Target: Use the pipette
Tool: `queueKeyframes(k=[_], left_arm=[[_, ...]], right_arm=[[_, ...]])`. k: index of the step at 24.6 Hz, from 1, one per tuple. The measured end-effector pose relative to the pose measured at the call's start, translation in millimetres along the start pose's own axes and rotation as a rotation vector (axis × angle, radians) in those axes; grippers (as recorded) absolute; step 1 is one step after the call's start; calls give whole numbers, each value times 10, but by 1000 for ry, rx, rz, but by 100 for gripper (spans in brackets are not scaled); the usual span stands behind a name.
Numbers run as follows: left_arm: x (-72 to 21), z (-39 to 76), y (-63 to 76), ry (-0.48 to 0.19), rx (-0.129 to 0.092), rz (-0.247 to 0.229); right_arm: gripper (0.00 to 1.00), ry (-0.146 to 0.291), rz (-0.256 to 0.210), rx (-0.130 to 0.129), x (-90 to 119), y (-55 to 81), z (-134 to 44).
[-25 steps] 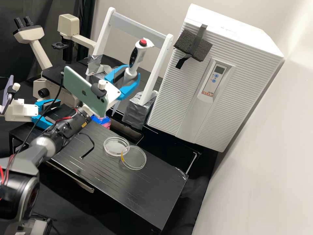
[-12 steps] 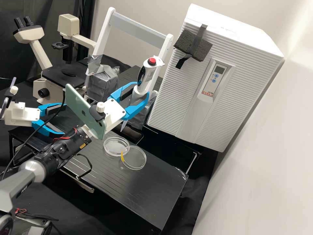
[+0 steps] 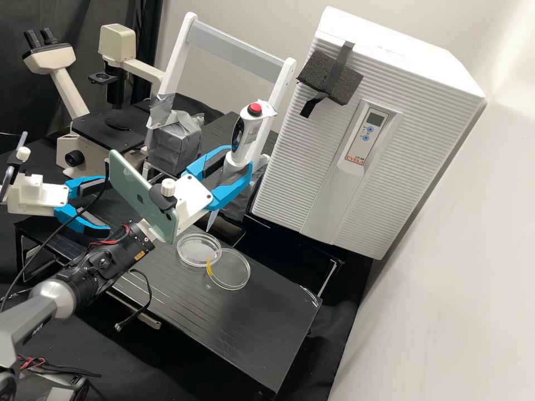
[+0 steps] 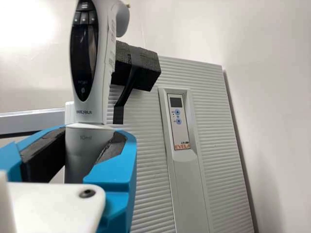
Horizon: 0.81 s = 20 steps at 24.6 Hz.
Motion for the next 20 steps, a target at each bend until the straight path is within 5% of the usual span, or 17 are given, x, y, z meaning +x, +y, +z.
queueKeyframes(k=[20], left_arm=[[-4,0,-4,0,-4,-2]], right_arm=[[0,-30,-51,-26,32,-148,70]])
